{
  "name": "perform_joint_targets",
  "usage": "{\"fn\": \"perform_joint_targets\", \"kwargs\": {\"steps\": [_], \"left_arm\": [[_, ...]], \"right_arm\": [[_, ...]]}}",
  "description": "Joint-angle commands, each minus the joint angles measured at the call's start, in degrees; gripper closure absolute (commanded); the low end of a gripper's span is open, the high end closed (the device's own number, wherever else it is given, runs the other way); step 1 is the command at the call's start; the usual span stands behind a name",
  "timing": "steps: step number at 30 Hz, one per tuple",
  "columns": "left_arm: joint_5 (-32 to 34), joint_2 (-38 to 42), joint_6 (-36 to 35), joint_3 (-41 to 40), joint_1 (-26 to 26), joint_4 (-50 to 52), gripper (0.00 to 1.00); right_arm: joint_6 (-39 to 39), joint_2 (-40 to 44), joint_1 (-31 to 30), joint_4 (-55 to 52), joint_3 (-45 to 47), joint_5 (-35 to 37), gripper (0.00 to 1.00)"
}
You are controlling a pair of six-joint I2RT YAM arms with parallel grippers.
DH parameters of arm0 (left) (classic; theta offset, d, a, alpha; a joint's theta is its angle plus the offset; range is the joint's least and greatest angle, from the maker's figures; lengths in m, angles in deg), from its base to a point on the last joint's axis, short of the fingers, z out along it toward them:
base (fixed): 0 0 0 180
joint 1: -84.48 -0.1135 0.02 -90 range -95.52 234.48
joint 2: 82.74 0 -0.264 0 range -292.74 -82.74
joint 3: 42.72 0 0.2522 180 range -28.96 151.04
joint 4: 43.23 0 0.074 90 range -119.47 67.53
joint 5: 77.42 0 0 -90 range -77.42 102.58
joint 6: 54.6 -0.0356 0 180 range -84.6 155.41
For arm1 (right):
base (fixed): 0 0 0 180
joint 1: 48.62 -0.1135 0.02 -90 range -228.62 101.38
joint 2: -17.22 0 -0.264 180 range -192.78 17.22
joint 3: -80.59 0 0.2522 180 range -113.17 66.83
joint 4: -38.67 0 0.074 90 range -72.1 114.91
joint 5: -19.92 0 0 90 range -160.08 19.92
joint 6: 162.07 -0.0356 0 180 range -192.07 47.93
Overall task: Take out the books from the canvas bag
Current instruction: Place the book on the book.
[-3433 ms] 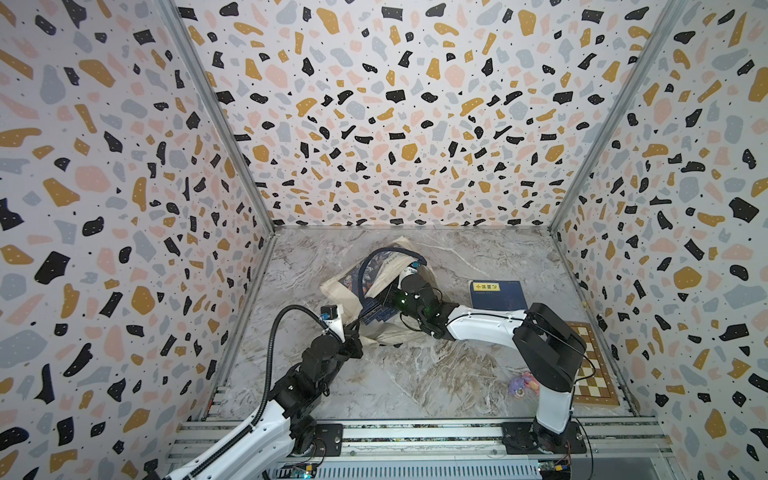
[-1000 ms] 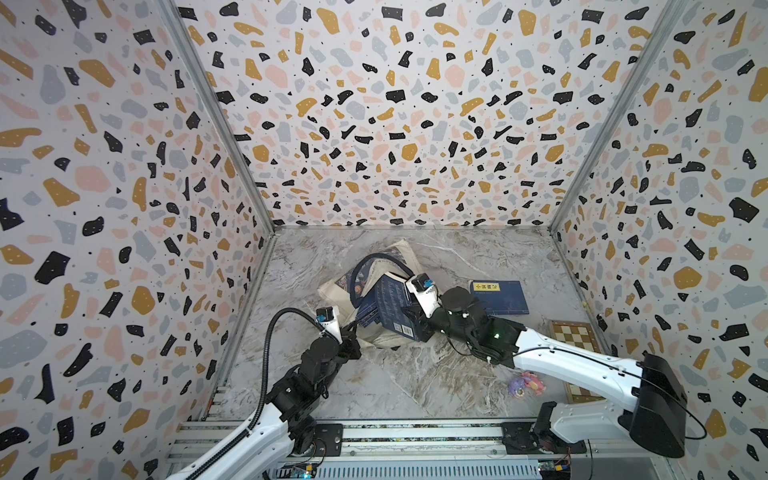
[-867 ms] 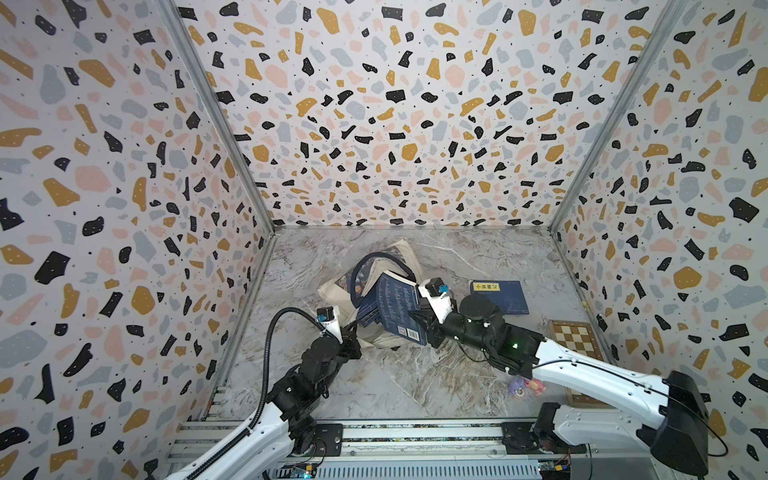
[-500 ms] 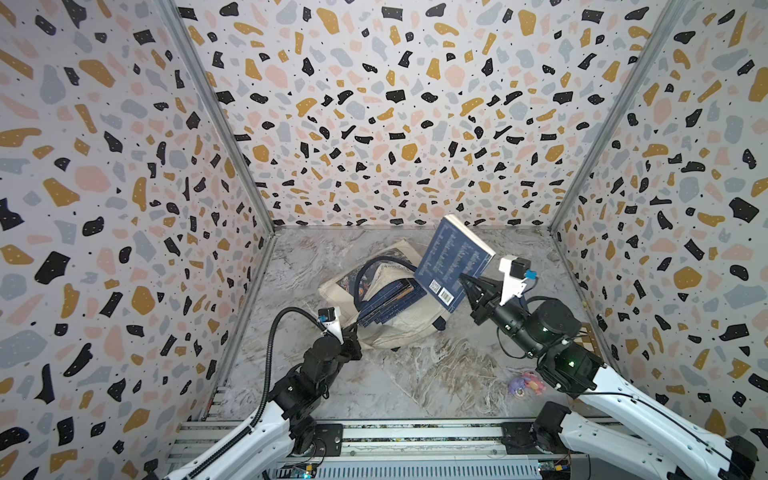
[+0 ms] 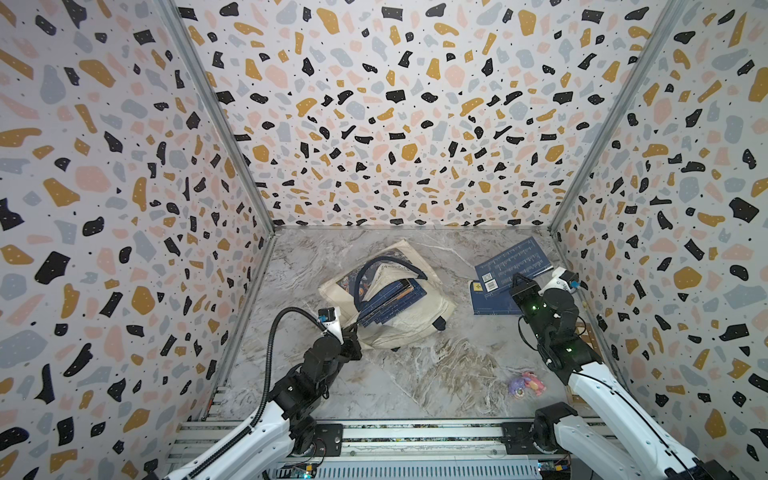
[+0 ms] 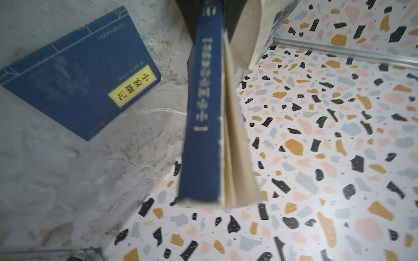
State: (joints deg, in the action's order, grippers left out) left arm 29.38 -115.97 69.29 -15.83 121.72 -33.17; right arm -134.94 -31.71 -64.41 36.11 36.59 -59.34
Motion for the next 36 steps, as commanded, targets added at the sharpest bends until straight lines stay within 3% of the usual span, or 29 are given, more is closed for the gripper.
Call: {"fn": "perform_joint_targets", "kwargs": {"steps": [1,13,29,36], "left_arm": [[1.26,0.19,0.21,1.53,-0.06,0.10,1.00],[1.40,0.09,0.16,1.46,-0.14,0.02,1.00],[1.57,-0.22,-0.14,1.56,-0.11,-0.07,1.00],[1.61,-0.58,-0.14,1.64,-0.11,-0.16,1.00]], "right_arm": [[-9.70,-1.54,1.92,3.64,2.60,-1.59,1.00],[-20.53,-16.19,4.01,15.55,9.84,0.99,1.00],[-25.46,-33.83,5.26,17.92,3.04,-0.82,1.00],[-27.33,-35.93,6.24,18.09,2.53,-2.49,1.00]]}}
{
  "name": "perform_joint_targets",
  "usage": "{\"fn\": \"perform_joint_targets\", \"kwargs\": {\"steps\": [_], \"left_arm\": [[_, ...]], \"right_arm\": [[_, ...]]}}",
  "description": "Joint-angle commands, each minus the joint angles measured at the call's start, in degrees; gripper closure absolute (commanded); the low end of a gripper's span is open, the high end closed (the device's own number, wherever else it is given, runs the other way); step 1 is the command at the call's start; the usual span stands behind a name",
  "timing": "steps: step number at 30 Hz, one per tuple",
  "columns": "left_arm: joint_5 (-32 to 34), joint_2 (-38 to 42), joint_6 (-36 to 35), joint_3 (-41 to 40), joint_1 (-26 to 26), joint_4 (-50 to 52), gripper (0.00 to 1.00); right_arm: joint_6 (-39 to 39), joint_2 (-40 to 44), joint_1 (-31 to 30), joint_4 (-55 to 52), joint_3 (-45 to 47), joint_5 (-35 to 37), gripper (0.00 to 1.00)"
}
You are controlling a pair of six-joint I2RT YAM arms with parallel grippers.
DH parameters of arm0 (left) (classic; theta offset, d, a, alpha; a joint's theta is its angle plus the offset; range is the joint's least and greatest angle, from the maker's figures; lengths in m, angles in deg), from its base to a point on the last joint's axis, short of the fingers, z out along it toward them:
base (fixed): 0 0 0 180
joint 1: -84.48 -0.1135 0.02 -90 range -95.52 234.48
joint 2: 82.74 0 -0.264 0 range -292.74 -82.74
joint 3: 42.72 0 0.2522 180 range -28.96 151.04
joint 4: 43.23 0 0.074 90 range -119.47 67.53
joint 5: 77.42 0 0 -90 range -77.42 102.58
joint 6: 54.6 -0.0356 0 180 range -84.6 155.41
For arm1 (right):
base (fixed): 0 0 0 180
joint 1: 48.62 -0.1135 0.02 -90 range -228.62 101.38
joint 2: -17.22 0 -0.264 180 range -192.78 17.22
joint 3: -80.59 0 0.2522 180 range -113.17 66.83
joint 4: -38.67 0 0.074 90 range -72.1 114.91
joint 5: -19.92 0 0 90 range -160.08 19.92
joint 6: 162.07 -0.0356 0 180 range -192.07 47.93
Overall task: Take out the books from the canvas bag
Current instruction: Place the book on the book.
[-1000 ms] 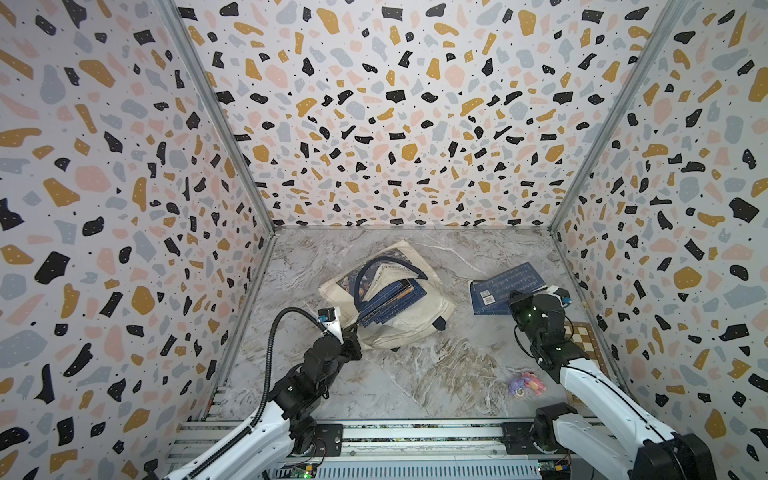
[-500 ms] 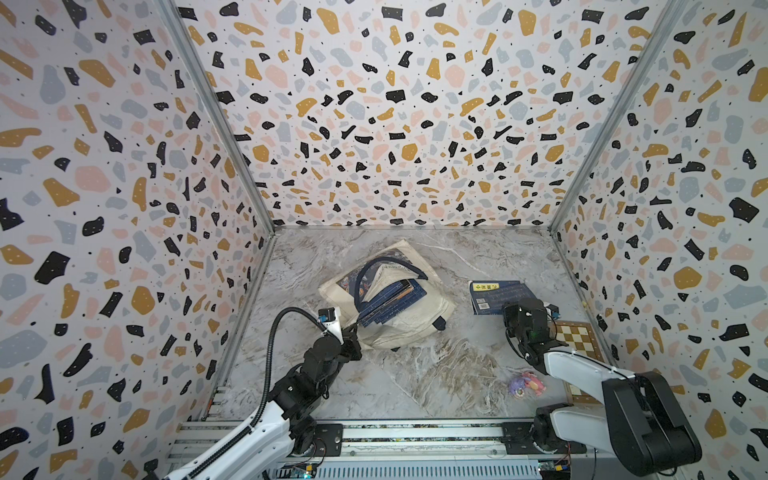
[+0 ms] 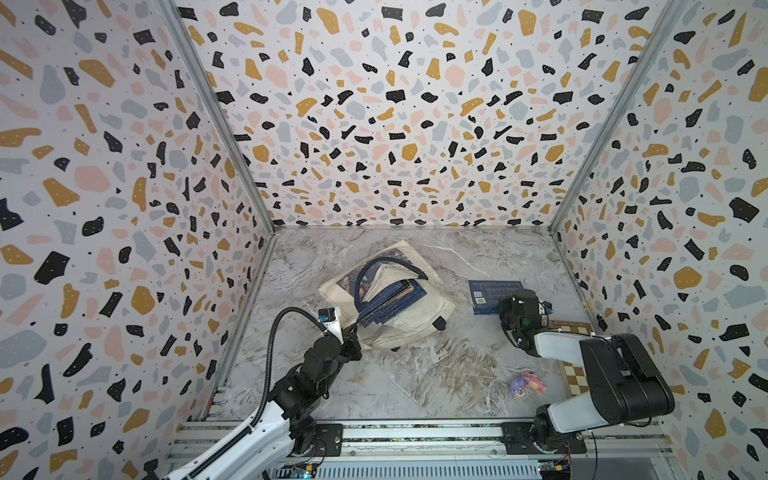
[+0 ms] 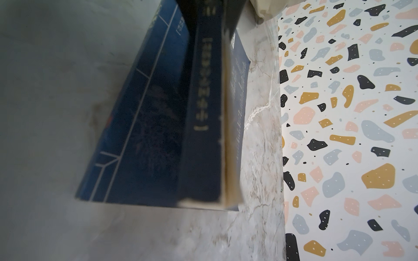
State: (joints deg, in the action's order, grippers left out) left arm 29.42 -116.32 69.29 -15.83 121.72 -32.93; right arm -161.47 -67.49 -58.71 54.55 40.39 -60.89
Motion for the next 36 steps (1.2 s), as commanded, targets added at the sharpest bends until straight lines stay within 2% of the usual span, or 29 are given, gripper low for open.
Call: {"fn": "perform_joint_targets", "kwargs": {"steps": [1,7,15,18,26,30,33,36], "left_arm": [[1.61,-0.18,-0.21,1.67,-0.08,-0.40,1.00],[1.61,-0.16,-0.24,1.73,-0.12,-0.23,1.00],[1.55,-0.06,-0.26,1.81,-0.13,-0.06,1.00],[1.53,0.21,-0.16,1.74,-0.10,0.05,1.00],[1.52,0.50,-0.20,1.82,-0.09,0.34,1.00],[1.53,0.90,-0.15,1.73,-0.08,0.48,1.00],[1.53,1.00,-0.19,1.75,-0.09,0.41,1.00],[1.10,0.95,-0.25,1.69,-0.08,0.00,1.00]], "right_arm": [[-0.48,-0.28,0.83,-1.03,-1.57,-1.93,0.95],[0.27,1.43,1.45,-2.65,-0.25,-3.04,0.72],[3.39,3.27,3.13,-4.04,0.00,-8.85,0.39],[4.14,4.26,3.26,-4.78,0.20,-9.92,0.30],[6.86,3.94,3.82,-7.23,-0.79,-14.21,0.19],[8.98,4.95,3.90,-12.46,-2.53,-16.43,0.13],[10.60,8.19,3.48,-16.78,-2.94,-16.26,0.10],[11.69,13.59,0.99,-18.54,-2.22,-12.99,0.10]]}}
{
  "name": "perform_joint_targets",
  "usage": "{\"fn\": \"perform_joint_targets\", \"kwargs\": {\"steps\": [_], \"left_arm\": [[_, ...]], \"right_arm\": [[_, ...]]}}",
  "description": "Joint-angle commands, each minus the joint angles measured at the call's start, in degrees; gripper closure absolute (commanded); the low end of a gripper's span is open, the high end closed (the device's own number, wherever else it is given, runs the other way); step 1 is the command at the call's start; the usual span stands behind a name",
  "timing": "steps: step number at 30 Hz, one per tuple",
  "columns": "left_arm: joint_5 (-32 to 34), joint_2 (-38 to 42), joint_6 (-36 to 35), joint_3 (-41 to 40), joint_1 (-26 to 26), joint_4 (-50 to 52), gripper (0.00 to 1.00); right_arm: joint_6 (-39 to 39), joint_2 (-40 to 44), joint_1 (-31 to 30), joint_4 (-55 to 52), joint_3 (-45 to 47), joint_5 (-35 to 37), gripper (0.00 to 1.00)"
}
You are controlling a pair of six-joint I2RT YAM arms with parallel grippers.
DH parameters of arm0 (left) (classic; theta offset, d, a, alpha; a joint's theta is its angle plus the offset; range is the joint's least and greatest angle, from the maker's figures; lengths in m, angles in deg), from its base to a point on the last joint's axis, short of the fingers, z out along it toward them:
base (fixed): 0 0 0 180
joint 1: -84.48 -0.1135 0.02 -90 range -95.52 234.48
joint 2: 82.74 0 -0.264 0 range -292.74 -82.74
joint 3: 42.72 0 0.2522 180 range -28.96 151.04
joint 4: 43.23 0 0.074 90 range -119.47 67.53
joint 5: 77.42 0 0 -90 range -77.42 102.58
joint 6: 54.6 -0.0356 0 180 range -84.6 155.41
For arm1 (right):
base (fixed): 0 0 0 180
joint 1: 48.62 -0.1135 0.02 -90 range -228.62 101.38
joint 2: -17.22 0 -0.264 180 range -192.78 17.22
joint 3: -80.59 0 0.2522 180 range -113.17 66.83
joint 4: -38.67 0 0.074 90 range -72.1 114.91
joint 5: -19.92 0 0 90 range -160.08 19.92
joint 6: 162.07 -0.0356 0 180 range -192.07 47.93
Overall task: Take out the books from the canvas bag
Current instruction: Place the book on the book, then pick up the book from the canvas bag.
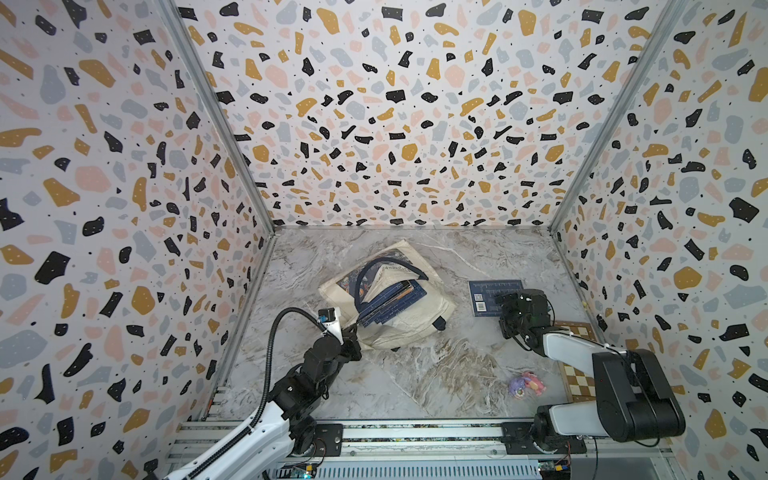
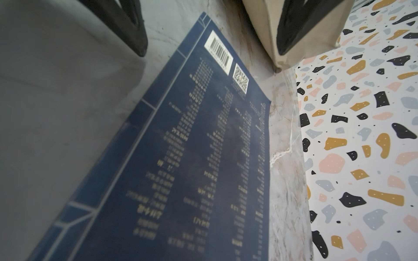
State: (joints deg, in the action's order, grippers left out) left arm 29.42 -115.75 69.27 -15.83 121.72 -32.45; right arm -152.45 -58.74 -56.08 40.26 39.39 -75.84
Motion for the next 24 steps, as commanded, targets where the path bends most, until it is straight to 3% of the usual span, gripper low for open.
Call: {"fn": "perform_joint_targets", "kwargs": {"steps": [1,7,11,17,24], "left_arm": [[0.94,0.43,-0.25,1.77,-0.08,-0.53,1.00],[-0.37,1.61,-0.52,1.18,-0.08,-1.40,1.00],[-1.89,2.07,-0.90,0.76,-0.11,-2.32,1.00],[-3.43,2.61,-1.52,0.07,-0.10,-3.70,1.00],[-2.91,2.26,-2.34,-0.16,-0.07,-4.18,1.00]], "right_arm": [[3.12,6.84,-3.12,-5.34,-1.37,3.33,0.10],[5.44,15.29,-17.26,-6.12,-1.82,10.95,0.12],[6.94,15.83,-28.68,-3.84,-3.50,15.30,0.16],[12.15,8.28,-41.62,2.11,-8.85,19.37,0.26],[15.74,-5.31,-48.31,3.92,-19.84,17.15,0.27]]}}
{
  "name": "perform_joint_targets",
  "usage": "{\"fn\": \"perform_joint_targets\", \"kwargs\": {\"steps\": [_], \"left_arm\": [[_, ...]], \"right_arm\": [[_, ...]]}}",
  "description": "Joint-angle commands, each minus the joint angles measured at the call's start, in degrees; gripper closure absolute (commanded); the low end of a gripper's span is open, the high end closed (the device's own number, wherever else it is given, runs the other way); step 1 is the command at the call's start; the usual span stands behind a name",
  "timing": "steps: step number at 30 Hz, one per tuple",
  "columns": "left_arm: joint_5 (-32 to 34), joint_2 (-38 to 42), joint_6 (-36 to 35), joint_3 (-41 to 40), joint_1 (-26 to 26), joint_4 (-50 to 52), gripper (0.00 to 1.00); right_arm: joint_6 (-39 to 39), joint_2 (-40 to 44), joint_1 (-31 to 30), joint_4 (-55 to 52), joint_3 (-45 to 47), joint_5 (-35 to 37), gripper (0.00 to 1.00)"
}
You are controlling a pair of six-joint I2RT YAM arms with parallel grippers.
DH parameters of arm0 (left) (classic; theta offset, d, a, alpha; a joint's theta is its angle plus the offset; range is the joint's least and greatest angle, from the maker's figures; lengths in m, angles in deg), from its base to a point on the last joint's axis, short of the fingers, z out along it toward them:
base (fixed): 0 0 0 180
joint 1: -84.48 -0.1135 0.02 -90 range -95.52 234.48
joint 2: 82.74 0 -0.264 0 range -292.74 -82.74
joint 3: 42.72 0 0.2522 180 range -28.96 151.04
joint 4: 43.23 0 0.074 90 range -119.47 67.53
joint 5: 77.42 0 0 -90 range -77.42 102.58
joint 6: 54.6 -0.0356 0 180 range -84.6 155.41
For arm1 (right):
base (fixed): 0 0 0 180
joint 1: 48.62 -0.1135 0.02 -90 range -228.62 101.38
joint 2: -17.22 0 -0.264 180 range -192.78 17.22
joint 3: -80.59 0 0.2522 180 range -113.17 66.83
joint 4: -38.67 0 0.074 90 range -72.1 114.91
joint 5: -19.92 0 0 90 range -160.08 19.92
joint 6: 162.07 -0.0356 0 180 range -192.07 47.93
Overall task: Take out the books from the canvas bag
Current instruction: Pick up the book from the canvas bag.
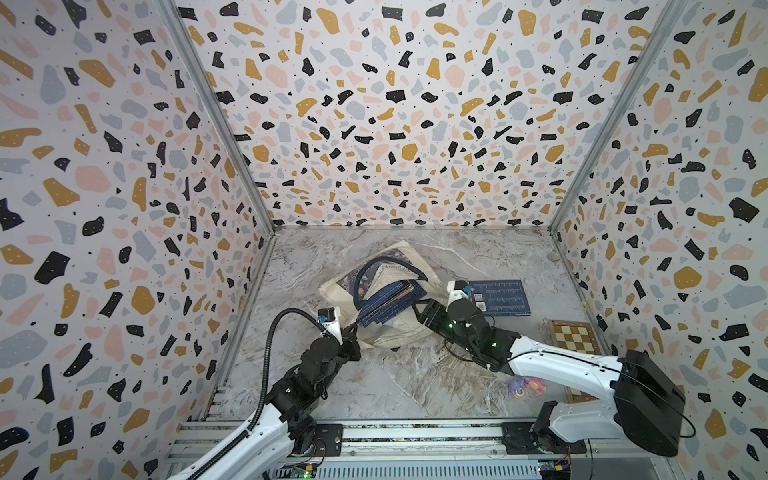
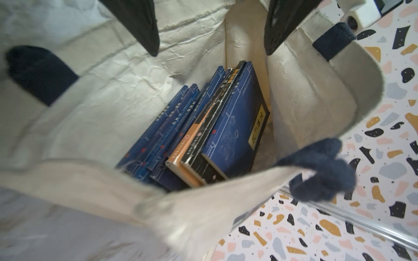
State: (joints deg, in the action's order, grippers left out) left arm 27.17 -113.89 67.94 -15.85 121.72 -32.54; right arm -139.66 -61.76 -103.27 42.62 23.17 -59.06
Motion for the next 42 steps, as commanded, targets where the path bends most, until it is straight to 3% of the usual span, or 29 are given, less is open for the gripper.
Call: {"fn": "perform_joint_targets", "kwargs": {"steps": [1,16,18,21,24,28,34,42], "left_arm": [[-0.70,0.33,-1.24,-0.02,-0.06,-3.92,1.00],[-0.19,2.09,-2.21,-0.18,-0.06,-2.82,1.00],[0.33,2.44,-2.15,-0.14,-0.06,-2.49,1.00],[0.44,2.47,-2.21,-0.05,-0.06,-2.21,1.00],[0.44,2.31,-2.13,-0.05,-0.06,-2.42,1.00],[0.09,1.46,-2.00,0.08,-0.06,-2.98,1.00],[0.00,2.27,-1.95,0.26,-0.06,-2.16,1.00],[0.44,4.88,-2.12,-0.10,-0.06,-0.80,1.00]], "right_arm": [[3.15,-4.09,-1.45,1.63,-5.01,-0.05,0.28],[7.13,-23.83,-1.62,-3.20,-22.19,-2.30,0.32],[5.63,-23.51,-1.66,-6.85,-22.78,-0.58,0.33],[3.85,-18.34,-2.87,-2.34,-16.30,4.59,0.33],[4.02,-12.80,-5.86,1.65,-9.90,9.96,0.32],[5.36,-9.08,-10.46,-2.10,-9.07,15.67,0.31],[5.93,-11.55,-13.81,-0.54,-9.29,14.14,0.31],[9.53,-19.93,-9.94,-2.55,-18.27,6.69,0.30]]}}
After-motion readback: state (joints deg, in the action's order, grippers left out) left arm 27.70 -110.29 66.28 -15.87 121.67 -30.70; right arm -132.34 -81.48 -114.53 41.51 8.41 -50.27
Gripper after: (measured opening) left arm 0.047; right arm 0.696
